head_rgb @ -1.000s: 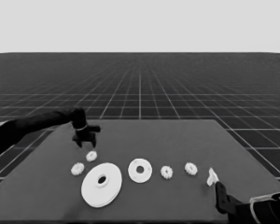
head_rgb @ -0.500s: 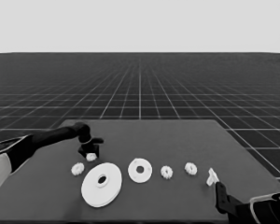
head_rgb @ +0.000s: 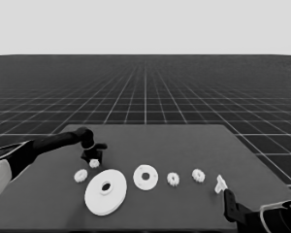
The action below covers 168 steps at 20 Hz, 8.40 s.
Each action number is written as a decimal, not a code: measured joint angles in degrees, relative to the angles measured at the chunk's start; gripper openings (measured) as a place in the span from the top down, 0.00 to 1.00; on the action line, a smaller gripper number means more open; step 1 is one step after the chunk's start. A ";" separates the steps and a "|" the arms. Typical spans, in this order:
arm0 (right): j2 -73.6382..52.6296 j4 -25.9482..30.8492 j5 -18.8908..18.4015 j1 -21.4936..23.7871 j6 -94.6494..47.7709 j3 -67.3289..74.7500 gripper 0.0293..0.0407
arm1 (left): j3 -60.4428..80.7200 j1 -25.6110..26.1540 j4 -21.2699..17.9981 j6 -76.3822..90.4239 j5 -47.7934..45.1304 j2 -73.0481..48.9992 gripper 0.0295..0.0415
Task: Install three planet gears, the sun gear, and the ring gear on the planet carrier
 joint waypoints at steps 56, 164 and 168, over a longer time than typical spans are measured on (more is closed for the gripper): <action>0.00 0.00 0.00 0.00 0.00 0.00 0.19 | 34.68 -8.51 -3.14 -13.66 8.53 -20.01 0.25; 52.65 18.06 -15.19 8.39 54.26 -60.40 0.83 | 88.94 -27.69 7.15 56.43 -36.13 -47.49 0.25; 52.65 18.05 -15.18 8.40 54.25 -60.40 0.83 | 88.94 -27.69 7.15 56.43 -36.13 -47.49 0.25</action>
